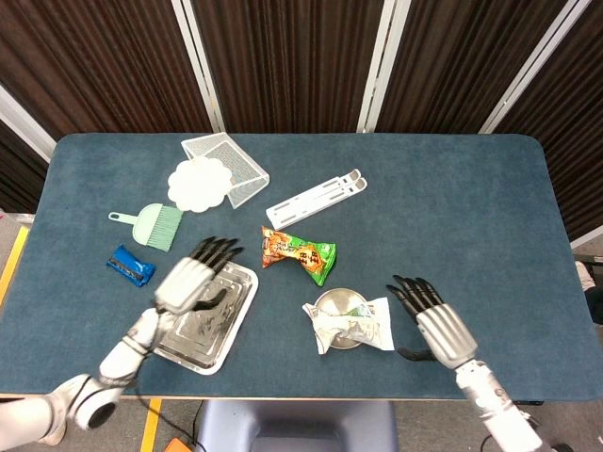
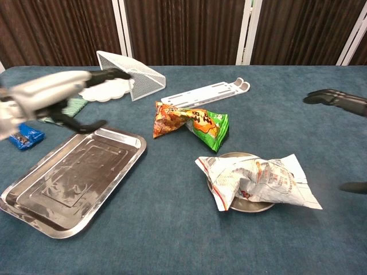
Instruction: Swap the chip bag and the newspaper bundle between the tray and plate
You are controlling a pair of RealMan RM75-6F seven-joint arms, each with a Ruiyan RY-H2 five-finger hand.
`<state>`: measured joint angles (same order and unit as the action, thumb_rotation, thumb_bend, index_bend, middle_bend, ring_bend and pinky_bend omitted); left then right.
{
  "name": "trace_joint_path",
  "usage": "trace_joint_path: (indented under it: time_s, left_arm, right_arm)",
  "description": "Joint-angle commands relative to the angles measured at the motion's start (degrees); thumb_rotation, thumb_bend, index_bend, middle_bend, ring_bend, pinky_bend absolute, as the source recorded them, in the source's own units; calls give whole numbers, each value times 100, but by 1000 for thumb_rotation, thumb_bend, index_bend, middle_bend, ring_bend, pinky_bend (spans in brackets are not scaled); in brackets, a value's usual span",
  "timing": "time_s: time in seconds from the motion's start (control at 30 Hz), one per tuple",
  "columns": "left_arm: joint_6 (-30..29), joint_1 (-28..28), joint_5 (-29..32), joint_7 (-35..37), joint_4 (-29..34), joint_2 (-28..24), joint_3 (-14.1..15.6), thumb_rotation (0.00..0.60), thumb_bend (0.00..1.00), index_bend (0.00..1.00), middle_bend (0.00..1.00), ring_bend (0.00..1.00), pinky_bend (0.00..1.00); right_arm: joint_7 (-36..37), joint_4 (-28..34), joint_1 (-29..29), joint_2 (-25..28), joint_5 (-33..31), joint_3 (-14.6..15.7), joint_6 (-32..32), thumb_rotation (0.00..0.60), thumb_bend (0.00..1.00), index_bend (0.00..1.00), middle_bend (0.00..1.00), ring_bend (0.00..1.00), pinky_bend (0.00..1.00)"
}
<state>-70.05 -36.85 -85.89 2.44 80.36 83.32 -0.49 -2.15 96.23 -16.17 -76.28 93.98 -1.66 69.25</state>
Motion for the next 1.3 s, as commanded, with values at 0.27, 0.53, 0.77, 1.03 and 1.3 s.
trace_joint_path:
  time_s: [0.27, 0.53, 0.77, 1.03, 1.3]
  left_arm:
    - [-953, 1170, -16, -163, 420, -853, 413, 600, 425, 0, 0, 0, 0]
    - [-791, 1250, 47, -42, 213, -833, 264, 600, 424, 0, 0, 0, 0]
    - [-786, 1349, 17, 99, 83, -833, 183, 600, 423, 0, 0, 0, 0]
    - [-837, 1436, -34, 161, 36, -875, 72, 600, 423, 0, 0, 0, 0]
    - [-810, 1519, -11, 148, 28, -923, 6, 600, 423, 0, 0, 0, 0]
  right_arm:
    - [-1524, 238, -836, -992, -1810, -526, -1331, 600, 255, 276, 212, 34, 199]
    - [-2090, 25, -1043, -1431, -2243, -635, -1152, 600, 324, 683, 504, 445, 611]
    - [-2284, 260, -1043, -1491, -2015, -584, -724, 600, 362, 808, 611, 569, 682]
    - [-2490, 1218, -1171, -1330, -1564, -448, -628, 600, 363, 820, 621, 580, 683]
    - [-3323, 1047, -1641, -2197, -2214, -510, -1052, 600, 361, 816, 621, 579, 683]
